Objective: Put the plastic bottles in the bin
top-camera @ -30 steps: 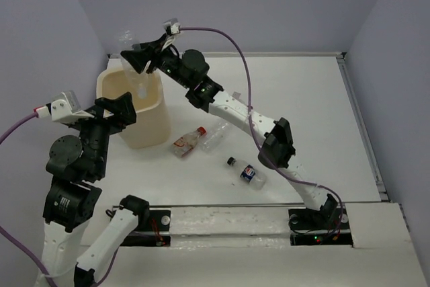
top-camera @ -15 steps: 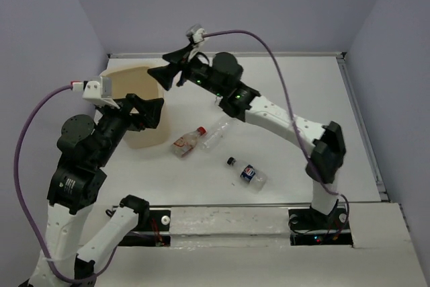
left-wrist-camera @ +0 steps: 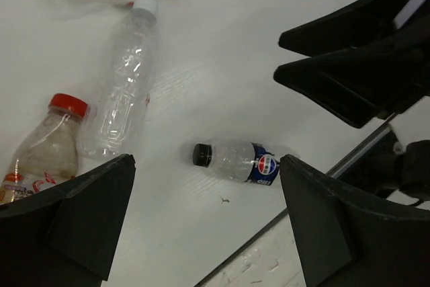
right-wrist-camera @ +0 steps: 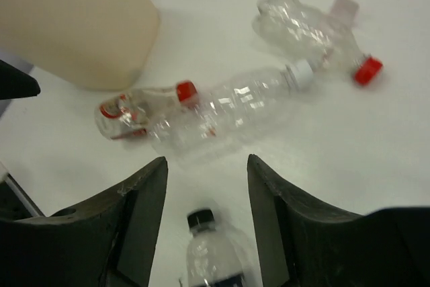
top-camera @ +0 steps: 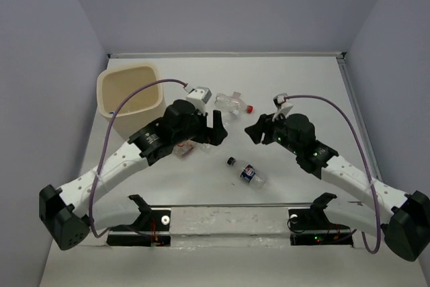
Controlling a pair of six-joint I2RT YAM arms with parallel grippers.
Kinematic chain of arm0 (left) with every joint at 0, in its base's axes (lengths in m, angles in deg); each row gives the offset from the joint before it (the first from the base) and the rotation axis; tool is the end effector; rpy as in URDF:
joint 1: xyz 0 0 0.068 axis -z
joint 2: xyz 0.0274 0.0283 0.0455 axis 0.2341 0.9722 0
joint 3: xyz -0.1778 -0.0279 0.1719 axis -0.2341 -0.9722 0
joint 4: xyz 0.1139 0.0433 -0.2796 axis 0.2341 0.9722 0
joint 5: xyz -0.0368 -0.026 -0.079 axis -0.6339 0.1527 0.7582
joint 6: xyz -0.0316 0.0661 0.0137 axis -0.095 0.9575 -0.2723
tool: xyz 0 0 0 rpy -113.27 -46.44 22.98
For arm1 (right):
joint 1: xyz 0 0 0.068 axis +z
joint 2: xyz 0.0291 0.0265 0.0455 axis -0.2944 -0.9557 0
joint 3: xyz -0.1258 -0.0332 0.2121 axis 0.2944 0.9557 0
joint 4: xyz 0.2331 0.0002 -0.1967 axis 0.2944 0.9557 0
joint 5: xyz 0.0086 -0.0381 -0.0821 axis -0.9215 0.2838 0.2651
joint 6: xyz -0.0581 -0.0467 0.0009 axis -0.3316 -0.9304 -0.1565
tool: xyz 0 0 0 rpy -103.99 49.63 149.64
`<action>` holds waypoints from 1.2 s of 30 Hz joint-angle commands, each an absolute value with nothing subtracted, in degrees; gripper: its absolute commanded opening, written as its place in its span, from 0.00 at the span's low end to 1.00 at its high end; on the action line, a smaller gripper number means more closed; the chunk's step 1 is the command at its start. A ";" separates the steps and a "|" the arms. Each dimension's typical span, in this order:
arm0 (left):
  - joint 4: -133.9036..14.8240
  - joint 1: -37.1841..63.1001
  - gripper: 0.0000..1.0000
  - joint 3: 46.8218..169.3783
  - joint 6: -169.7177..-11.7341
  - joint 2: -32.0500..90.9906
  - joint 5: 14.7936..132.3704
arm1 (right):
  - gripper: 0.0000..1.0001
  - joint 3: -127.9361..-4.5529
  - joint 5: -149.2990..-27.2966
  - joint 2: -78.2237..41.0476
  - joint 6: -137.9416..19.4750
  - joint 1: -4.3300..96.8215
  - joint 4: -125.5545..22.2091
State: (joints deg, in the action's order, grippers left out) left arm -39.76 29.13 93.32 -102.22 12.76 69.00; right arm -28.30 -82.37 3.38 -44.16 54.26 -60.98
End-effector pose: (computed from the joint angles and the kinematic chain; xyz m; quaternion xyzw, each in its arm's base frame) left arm 0.2305 -0.2178 0.3269 0.1568 0.7986 -0.3371 0.4734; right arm 0.2565 0.1968 0.2382 -0.1129 0.7728 0.3178 0.5376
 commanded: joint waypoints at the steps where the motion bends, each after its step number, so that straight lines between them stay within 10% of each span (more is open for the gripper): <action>1: -43.99 34.87 0.99 92.35 -101.31 20.47 56.65 | 0.61 -23.58 -78.89 12.55 -41.79 53.69 -52.72; 9: -50.41 34.27 0.99 100.23 -89.61 41.99 54.16 | 0.84 -20.75 -101.57 11.53 -41.70 53.68 -47.79; 28: -48.29 32.34 0.99 109.32 -89.08 62.96 53.10 | 0.95 -23.48 -93.58 -4.83 -42.93 63.52 -42.16; 36: -49.52 32.43 0.66 106.78 -90.48 59.89 57.84 | 0.78 -25.94 -87.61 -6.94 -42.14 65.81 -39.00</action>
State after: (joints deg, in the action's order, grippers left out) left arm -48.05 32.24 108.94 -89.50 63.03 54.80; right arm -22.71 -91.97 -6.98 -42.39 65.28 -40.63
